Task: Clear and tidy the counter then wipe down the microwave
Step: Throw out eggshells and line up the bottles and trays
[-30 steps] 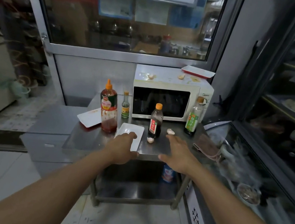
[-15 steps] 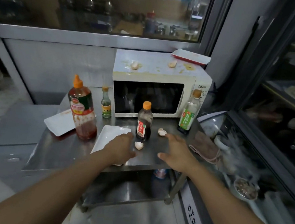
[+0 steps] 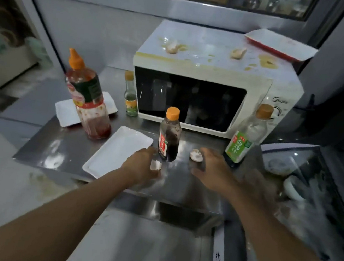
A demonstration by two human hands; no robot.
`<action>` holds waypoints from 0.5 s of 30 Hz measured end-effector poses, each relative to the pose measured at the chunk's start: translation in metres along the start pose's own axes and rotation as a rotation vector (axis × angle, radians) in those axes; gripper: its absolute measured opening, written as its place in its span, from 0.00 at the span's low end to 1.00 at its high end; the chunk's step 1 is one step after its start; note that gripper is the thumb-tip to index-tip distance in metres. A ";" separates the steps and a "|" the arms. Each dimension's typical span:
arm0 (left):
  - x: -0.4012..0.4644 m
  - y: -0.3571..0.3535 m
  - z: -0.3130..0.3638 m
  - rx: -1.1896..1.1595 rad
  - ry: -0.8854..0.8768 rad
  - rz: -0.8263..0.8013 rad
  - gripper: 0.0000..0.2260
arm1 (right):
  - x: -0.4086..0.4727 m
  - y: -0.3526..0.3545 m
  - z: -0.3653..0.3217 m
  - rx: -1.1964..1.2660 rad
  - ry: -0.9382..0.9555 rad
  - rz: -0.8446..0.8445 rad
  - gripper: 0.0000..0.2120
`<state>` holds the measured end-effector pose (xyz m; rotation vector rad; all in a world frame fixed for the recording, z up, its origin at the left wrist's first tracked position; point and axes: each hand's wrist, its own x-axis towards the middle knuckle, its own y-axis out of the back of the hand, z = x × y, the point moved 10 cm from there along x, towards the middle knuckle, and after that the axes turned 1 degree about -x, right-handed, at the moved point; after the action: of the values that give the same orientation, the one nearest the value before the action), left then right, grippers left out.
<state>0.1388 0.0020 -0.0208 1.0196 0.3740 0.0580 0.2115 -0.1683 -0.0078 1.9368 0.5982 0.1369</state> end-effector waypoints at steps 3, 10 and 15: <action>0.009 -0.014 -0.009 0.005 0.103 0.025 0.28 | 0.021 -0.011 0.017 0.000 0.048 -0.033 0.30; 0.027 -0.038 -0.029 0.001 0.243 0.115 0.31 | 0.061 -0.036 0.041 -0.046 0.125 -0.050 0.33; 0.037 -0.051 -0.037 -0.008 0.246 0.169 0.29 | 0.079 -0.055 0.046 -0.062 0.142 -0.037 0.33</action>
<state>0.1550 0.0135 -0.0908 1.0369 0.5096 0.3391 0.2776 -0.1522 -0.0901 1.8657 0.7154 0.2683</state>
